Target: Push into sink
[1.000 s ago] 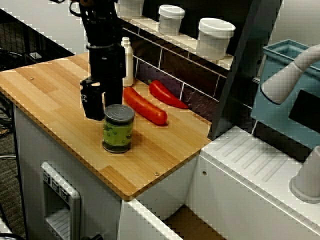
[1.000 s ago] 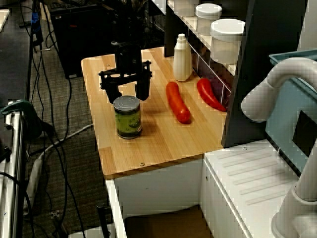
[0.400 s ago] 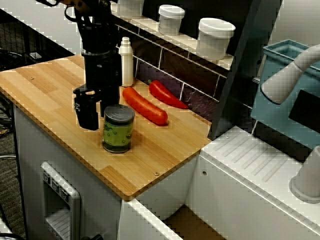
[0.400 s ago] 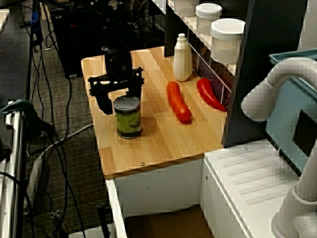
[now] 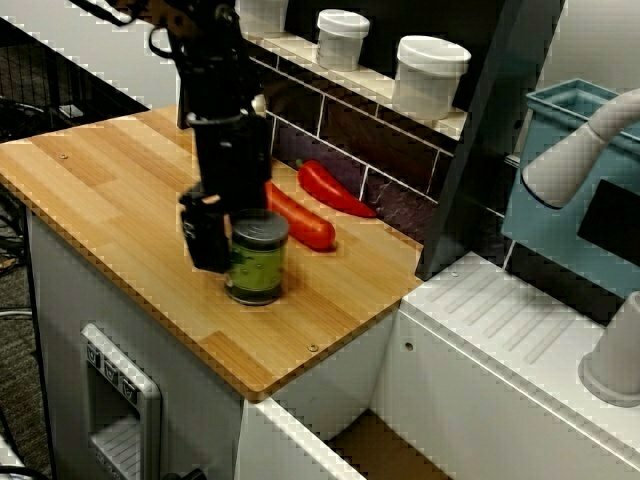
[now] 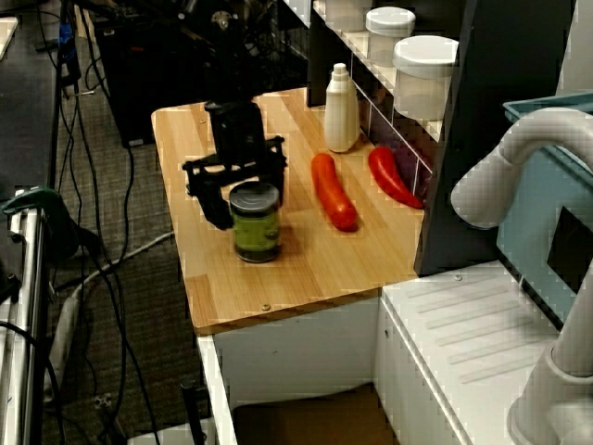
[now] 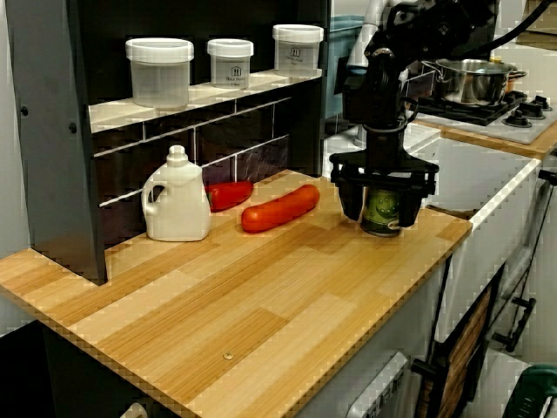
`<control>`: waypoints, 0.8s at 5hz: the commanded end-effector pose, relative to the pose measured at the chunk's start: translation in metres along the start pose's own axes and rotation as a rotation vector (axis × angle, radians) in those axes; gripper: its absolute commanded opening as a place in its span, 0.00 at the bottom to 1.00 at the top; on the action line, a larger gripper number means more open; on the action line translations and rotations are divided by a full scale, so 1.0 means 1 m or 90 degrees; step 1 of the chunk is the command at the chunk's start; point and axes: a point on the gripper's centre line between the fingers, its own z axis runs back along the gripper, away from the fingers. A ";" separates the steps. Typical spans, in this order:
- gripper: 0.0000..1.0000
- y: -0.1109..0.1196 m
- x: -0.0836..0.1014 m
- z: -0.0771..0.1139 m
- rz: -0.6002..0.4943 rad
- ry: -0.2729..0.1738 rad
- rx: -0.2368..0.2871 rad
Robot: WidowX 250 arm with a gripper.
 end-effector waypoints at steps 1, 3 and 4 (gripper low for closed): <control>1.00 0.012 0.043 0.002 -0.019 -0.043 0.044; 1.00 0.020 0.090 0.003 -0.027 -0.064 0.068; 1.00 0.032 0.126 0.005 -0.046 -0.076 0.079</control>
